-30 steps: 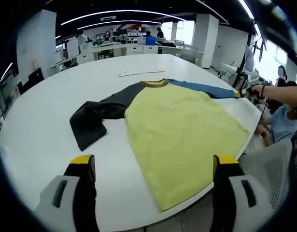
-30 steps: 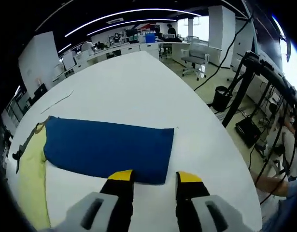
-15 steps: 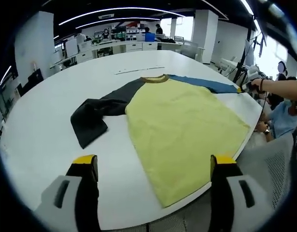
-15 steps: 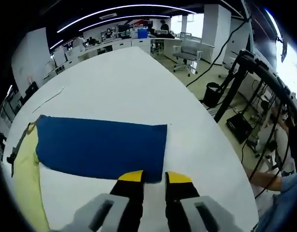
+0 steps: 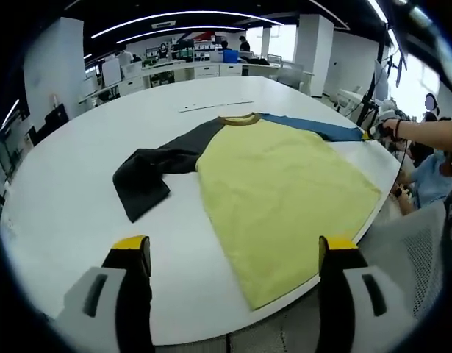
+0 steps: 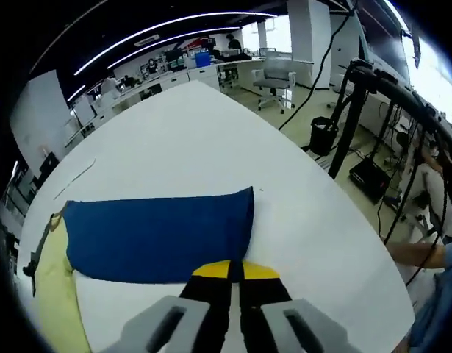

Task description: Fold the garment on the visible template until the final outline fits inside the template.

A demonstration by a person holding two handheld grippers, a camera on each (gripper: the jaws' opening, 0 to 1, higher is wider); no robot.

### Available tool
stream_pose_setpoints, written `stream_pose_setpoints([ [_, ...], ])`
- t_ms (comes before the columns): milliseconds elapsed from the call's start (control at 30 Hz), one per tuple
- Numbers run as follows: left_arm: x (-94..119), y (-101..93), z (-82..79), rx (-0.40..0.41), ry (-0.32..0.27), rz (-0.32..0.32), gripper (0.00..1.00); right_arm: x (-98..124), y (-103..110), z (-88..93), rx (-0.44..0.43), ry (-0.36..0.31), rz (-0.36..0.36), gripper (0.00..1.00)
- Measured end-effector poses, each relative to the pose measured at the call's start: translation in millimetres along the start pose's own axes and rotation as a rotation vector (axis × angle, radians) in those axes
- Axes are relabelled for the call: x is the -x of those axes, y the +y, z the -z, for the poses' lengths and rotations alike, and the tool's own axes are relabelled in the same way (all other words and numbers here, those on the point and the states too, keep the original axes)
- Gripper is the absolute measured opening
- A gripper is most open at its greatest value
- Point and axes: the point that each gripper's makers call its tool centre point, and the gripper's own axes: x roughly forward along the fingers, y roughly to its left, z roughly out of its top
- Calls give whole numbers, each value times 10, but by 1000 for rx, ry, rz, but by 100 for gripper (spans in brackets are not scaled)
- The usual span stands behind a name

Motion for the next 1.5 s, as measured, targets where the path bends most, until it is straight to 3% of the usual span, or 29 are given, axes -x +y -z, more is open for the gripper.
stream_pose_setpoints([
  [500, 25, 24, 5, -5, -9, -8, 93, 128, 300, -266, 82, -73, -52, 0],
  [1067, 95, 35, -26, 6, -44, -9, 93, 151, 996, -494, 207, -115, -171, 0],
  [1500, 124, 29, -14, 8, -54, -5, 94, 50, 1481, -534, 270, -119, -262, 0],
])
